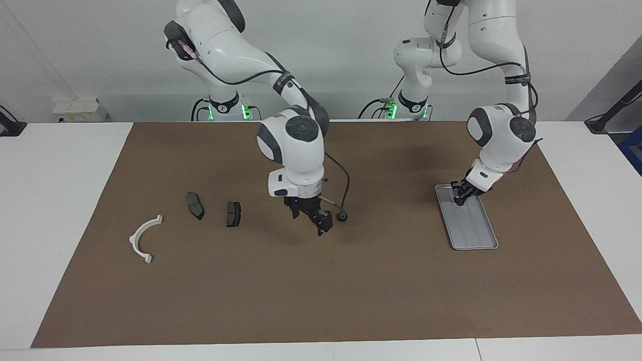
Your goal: Pick bearing gear from pile to tray
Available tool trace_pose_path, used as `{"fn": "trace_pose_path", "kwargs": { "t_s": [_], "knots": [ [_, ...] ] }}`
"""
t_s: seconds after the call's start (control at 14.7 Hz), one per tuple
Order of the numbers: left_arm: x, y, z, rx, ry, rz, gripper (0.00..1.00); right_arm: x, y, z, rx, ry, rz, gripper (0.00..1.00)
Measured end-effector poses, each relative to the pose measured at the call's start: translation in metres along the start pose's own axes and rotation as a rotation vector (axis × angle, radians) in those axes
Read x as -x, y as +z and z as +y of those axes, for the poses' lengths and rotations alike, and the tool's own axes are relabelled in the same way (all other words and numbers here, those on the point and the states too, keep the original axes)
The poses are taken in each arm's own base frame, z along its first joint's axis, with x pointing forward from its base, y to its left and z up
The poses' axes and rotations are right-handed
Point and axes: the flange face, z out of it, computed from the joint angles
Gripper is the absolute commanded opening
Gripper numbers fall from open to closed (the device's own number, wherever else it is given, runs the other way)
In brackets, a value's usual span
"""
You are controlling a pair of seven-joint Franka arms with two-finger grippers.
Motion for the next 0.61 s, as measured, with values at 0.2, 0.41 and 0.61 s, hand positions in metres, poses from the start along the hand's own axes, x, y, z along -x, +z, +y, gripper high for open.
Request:
{"fn": "trace_pose_path", "kwargs": {
  "t_s": [0.2, 0.41, 0.61],
  "knots": [
    [0.000, 0.001, 0.007, 0.001, 0.011, -0.007, 1.00, -0.066, -0.048, 0.055, 0.004, -0.163, -0.032, 1.00],
    [-0.015, -0.027, 0.061, 0.008, -0.064, -0.061, 1.00, -0.105, -0.060, 0.092, 0.023, -0.253, -0.038, 1.00],
    [-0.033, -0.090, 0.182, 0.005, -0.180, -0.042, 0.99, -0.112, -0.062, 0.100, 0.029, -0.271, -0.041, 1.00]
  ]
}}
